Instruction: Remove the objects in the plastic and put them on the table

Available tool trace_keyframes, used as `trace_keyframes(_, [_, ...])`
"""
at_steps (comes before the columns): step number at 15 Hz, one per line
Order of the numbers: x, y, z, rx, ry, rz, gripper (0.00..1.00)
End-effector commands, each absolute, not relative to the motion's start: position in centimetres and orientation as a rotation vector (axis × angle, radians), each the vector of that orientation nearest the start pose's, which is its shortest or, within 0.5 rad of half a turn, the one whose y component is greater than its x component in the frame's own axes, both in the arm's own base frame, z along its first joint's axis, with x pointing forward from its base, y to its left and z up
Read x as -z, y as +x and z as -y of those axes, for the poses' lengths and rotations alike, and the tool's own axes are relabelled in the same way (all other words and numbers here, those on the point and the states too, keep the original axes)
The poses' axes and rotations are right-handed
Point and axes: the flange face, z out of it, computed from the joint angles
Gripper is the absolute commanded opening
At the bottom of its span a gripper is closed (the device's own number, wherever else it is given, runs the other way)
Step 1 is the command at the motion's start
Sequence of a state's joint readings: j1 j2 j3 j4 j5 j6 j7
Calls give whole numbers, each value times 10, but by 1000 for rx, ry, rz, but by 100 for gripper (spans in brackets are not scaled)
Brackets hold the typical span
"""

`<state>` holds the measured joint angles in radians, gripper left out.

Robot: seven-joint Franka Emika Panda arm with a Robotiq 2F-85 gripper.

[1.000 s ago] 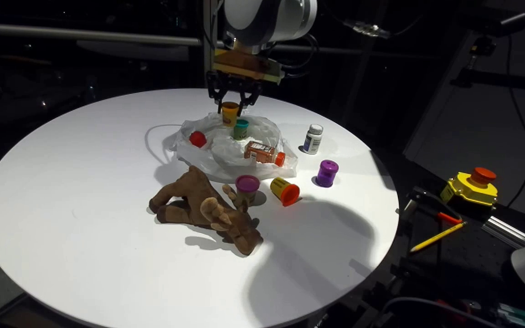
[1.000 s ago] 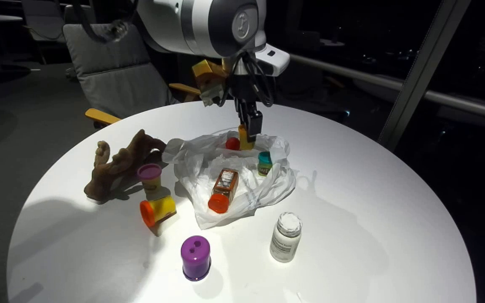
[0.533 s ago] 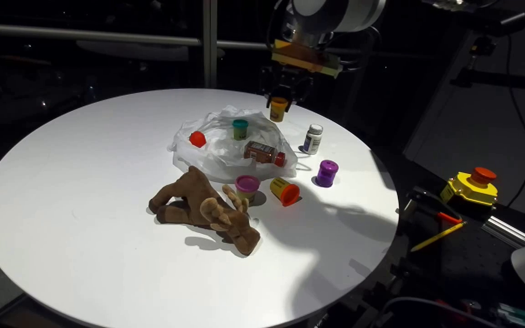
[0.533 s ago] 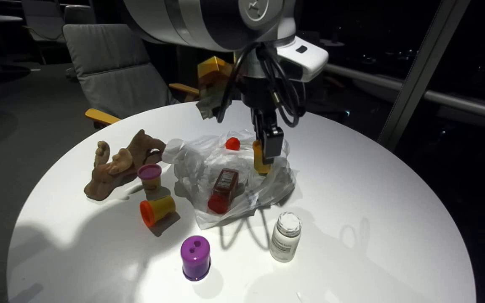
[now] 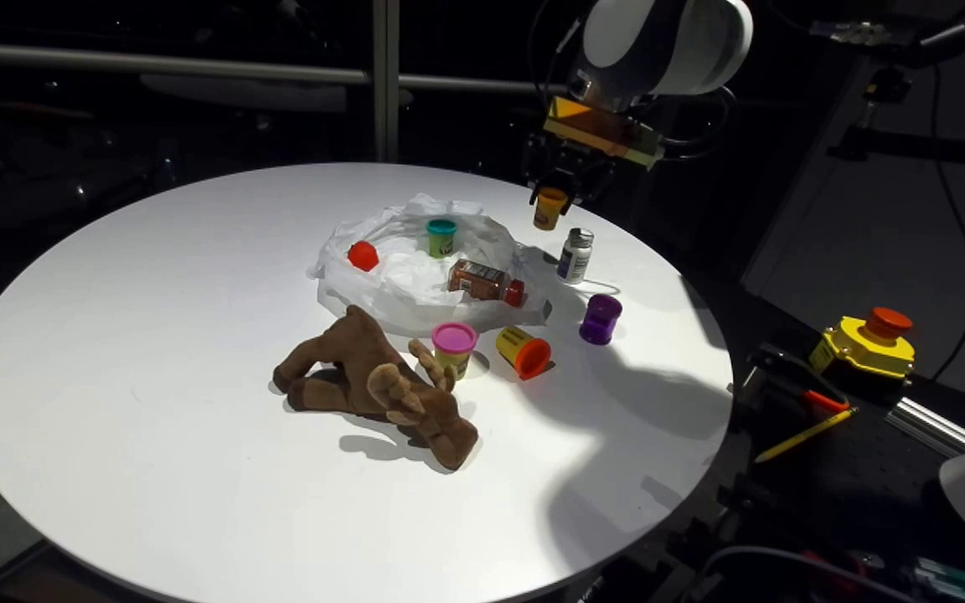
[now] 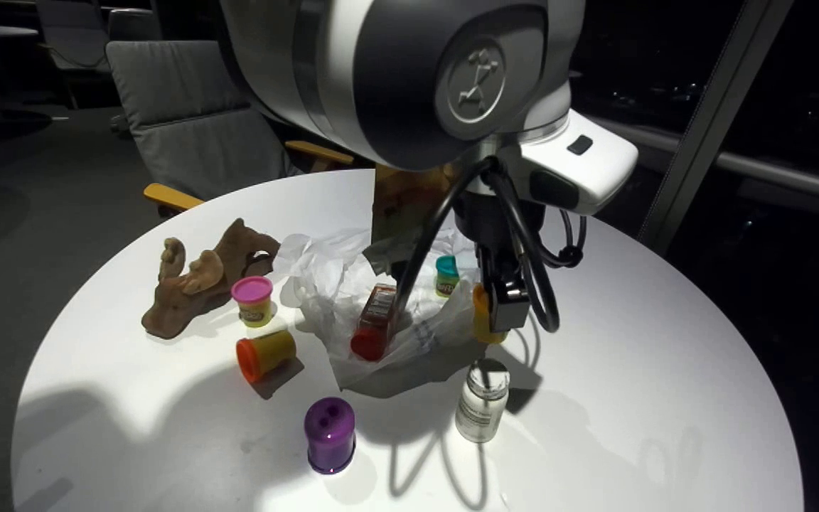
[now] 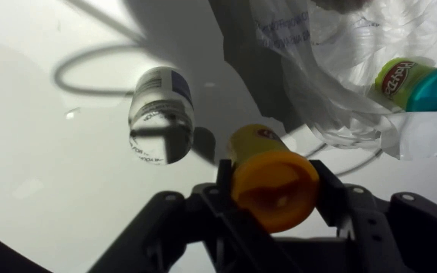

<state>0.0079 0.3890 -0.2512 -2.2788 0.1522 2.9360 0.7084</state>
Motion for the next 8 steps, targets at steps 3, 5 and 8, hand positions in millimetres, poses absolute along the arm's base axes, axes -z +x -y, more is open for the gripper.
trace_keyframes(3, [-192,577,147,483,-2654,-1592,27])
trace_keyframes(5, [-182,593,145,467,-2674,-1586,27])
trace_keyframes(8, [-168,614,145,449,-2714,-1597,27])
